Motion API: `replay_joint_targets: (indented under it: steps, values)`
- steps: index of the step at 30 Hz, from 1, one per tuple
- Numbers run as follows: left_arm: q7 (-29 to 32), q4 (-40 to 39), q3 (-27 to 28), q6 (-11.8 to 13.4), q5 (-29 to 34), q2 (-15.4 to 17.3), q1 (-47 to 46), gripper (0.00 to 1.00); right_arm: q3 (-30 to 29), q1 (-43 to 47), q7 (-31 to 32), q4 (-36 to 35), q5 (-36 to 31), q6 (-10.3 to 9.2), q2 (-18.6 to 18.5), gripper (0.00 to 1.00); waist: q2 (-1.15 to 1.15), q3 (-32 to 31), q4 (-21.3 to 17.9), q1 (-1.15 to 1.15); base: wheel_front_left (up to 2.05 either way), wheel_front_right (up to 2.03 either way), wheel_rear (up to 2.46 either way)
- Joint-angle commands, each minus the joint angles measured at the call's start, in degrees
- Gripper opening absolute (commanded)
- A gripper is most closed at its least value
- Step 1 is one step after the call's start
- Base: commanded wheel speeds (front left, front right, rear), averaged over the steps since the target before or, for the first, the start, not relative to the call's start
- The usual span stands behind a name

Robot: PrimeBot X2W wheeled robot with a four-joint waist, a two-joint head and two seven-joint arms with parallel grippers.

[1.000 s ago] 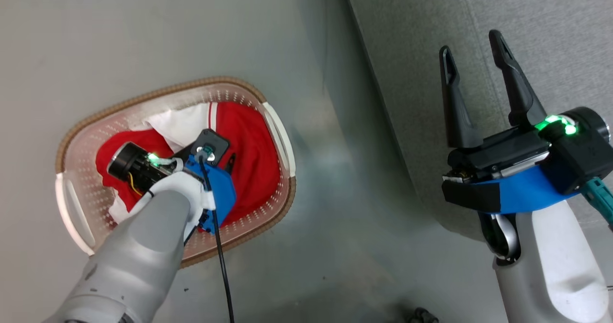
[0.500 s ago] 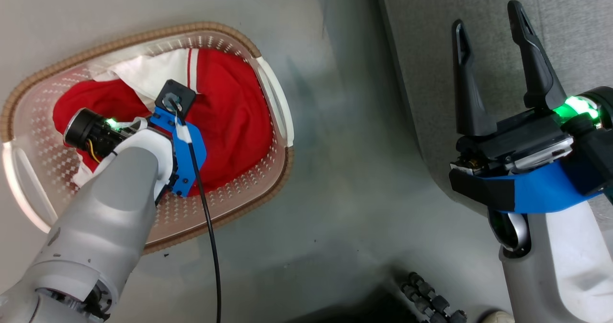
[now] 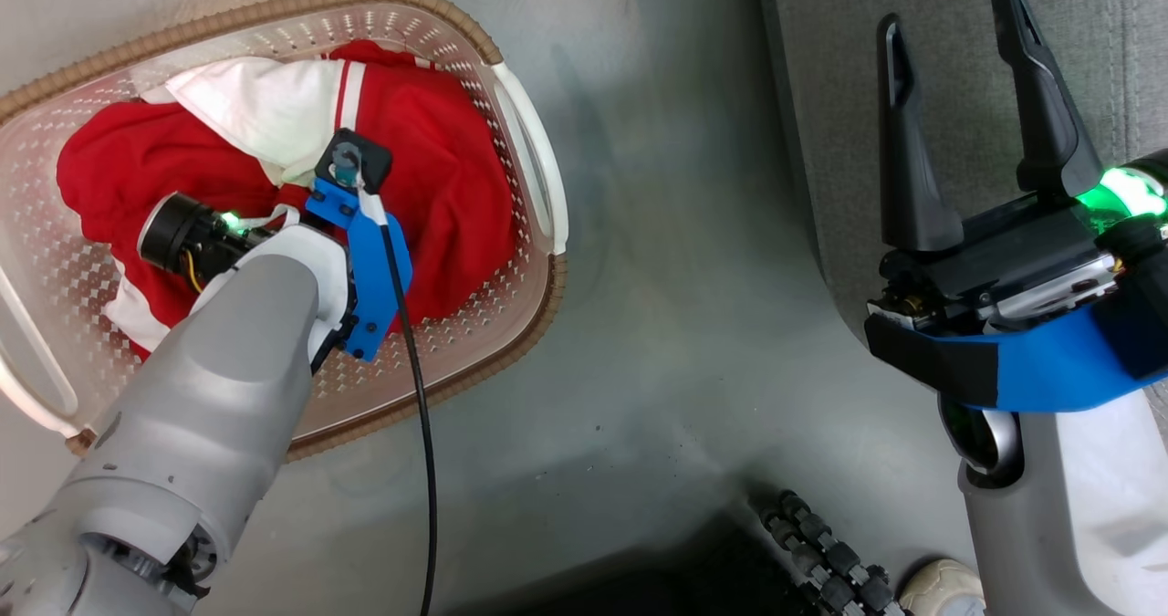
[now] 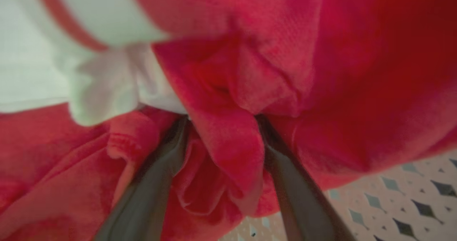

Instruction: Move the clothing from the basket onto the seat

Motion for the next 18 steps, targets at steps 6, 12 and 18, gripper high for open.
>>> replay_joint_targets:
  steps: [6,12,18]
  values:
    - [0.2,-1.0,-3.6,0.0,-1.7,0.7,-1.4,0.0,0.0,-0.9,-0.2,-0.8,-0.1,0.0,-0.1,1.0,0.0,0.5,0.1,0.0,0.0,0.0,0.0]
    - [-1.1,-2.3,-6.7,0.0,-4.3,1.2,-2.0,0.0,0.0,-1.3,-0.2,-0.4,-0.1,0.0,-0.1,1.0,0.0,-0.6,0.6,0.0,0.0,0.0,0.0]
    - [-5.6,-3.7,-8.8,0.0,-7.3,0.7,-2.2,0.0,-0.2,-1.2,-0.2,0.7,-0.4,0.0,-0.1,1.0,0.0,-4.0,2.0,0.0,0.0,0.0,0.0]
